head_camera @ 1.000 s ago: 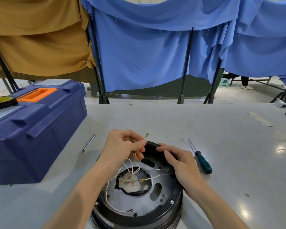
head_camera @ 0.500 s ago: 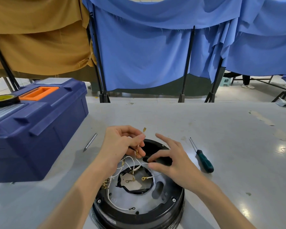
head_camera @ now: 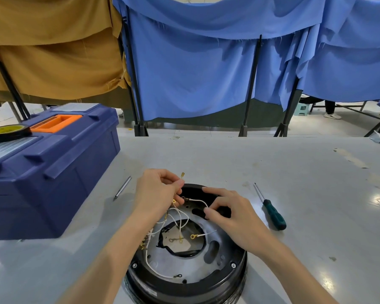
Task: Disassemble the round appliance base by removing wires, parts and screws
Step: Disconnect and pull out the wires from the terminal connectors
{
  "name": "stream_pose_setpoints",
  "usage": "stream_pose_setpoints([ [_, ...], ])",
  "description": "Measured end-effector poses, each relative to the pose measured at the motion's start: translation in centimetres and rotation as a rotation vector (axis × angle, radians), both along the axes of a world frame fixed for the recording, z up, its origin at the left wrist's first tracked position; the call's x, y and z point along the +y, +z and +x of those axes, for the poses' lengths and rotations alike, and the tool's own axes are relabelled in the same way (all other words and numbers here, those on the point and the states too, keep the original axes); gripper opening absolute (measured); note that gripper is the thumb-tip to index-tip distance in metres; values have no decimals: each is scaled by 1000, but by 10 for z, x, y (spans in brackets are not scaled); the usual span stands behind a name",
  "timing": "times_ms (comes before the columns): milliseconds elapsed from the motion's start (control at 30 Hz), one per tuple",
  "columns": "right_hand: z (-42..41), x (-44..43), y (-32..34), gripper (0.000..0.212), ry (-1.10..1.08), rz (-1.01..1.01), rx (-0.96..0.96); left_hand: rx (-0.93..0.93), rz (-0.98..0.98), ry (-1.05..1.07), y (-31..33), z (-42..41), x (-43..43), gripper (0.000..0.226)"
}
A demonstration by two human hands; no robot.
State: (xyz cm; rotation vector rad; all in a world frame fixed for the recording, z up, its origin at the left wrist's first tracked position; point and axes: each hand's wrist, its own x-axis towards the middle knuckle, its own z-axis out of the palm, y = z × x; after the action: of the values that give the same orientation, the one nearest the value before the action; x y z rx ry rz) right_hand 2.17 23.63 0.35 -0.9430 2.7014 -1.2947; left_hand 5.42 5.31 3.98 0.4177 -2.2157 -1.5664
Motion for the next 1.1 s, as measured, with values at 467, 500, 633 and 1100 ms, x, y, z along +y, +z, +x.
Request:
stream_pose_setpoints([
  [467, -1, 4, -3, 13, 43, -166, -165, -46, -271, -17, -2, -9, 0, 15],
  [500, -2, 4, -3, 12, 42, -173, -164, -33, -269, -16, -2, -9, 1, 15],
  [633, -3, 5, -6, 17, 24, -261, -171, 68, -322, 29, 0, -7, 4, 18],
  [1100, -13, 15, -11, 25, -121, -485, -270, -113, -934, -431, -5, 7, 53, 15],
])
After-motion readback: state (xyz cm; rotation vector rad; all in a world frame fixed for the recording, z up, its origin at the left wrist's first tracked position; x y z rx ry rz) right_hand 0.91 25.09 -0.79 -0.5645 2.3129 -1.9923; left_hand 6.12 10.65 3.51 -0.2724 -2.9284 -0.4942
